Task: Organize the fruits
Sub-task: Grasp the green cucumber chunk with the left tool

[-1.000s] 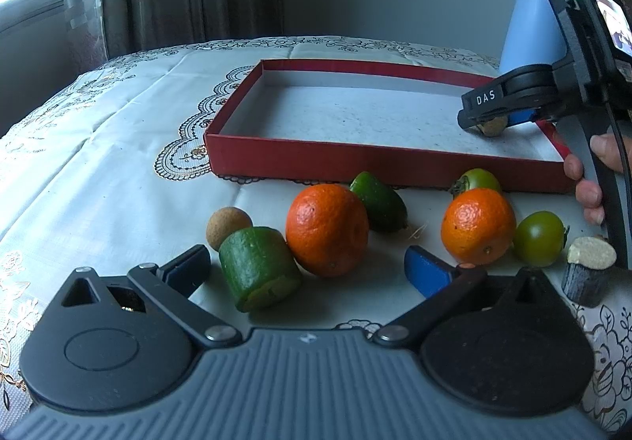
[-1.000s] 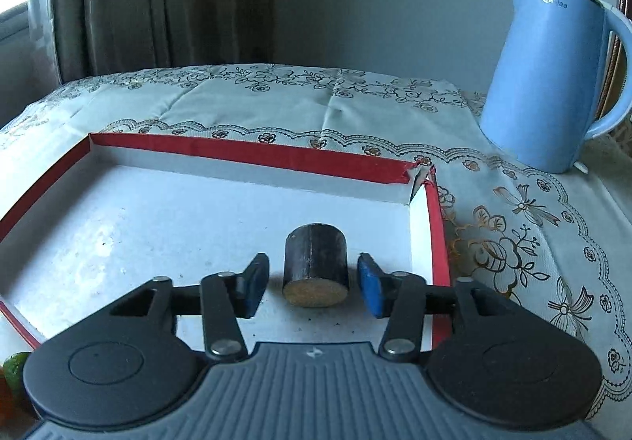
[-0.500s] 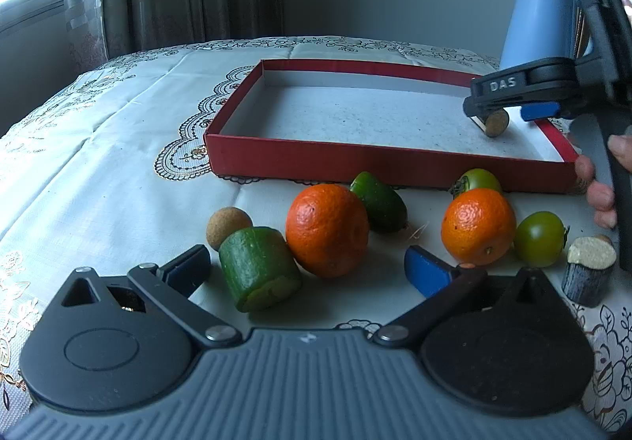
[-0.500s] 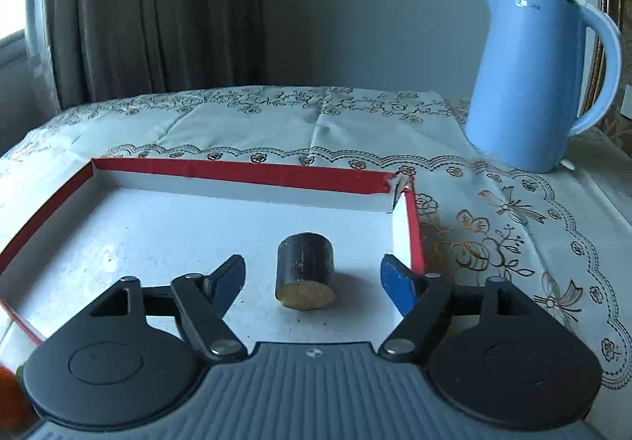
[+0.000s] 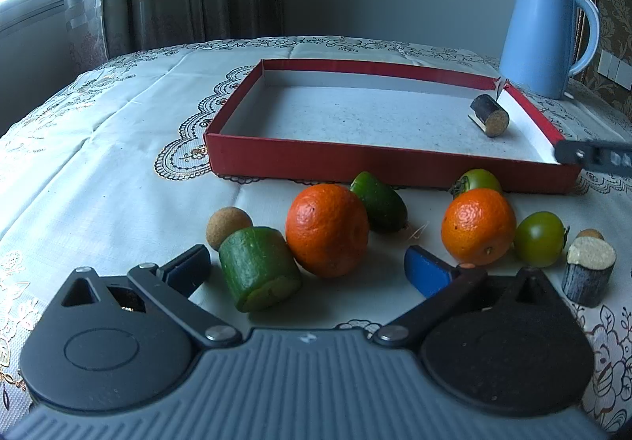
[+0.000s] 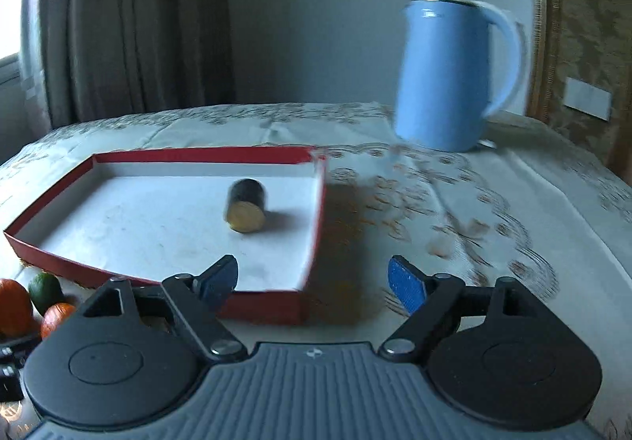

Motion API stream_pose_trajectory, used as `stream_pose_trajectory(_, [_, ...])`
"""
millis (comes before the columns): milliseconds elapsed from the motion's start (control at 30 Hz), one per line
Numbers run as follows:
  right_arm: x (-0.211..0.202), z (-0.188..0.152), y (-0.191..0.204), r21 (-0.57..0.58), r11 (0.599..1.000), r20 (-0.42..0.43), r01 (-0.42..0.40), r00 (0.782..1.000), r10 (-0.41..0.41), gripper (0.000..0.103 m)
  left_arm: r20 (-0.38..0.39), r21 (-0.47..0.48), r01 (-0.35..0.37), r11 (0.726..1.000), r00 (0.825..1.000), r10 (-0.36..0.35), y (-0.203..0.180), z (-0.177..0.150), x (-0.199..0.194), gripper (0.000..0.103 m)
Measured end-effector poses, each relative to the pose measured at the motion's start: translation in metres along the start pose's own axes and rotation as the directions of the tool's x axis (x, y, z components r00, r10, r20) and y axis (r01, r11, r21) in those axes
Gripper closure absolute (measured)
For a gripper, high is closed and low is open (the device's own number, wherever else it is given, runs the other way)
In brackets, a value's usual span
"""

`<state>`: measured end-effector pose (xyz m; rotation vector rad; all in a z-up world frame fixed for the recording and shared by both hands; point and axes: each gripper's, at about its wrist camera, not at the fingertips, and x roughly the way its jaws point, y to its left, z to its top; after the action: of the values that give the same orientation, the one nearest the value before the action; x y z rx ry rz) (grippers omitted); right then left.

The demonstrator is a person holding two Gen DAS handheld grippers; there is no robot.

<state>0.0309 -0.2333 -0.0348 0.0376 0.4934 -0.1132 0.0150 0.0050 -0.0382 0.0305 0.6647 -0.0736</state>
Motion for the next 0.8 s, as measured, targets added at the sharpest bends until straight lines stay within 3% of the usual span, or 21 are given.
stream_pose_trajectory(200, [-0.006, -0.006, -0.024, 0.094, 0.996, 0.019, -0.001, 1.000, -0.001, 0.015, 0.019, -0.062, 0.034, 0.998, 0.999, -0.033, 0.011, -0.001, -0.006, 0.000])
stream_pose_trajectory(400, [-0.017, -0.008, -0.032, 0.109, 0.994, 0.070, 0.021, 0.997, -0.029, 0.015, 0.033, -0.107, 0.042, 0.993, 0.999, -0.038, 0.023, -0.002, -0.014, 0.000])
stream_pose_trajectory(533, [-0.014, -0.010, -0.036, 0.123, 0.992, 0.056, 0.027, 0.998, -0.034, 0.015, 0.030, -0.064, -0.001, 0.998, 1.000, 0.003, 0.026, -0.003, -0.015, 0.000])
stream_pose_trajectory(667, [-0.010, -0.011, -0.035, 0.119, 0.992, 0.031, 0.038, 0.999, -0.042, 0.015, 0.028, -0.054, 0.019, 0.998, 0.999, -0.018, 0.030, -0.004, -0.016, 0.000])
stream_pose_trajectory(800, [-0.010, -0.012, -0.036, 0.118, 0.991, 0.037, 0.062, 0.997, -0.067, 0.015, 0.049, 0.051, 0.001, 0.999, 0.999, -0.004, 0.025, -0.007, -0.017, 0.004])
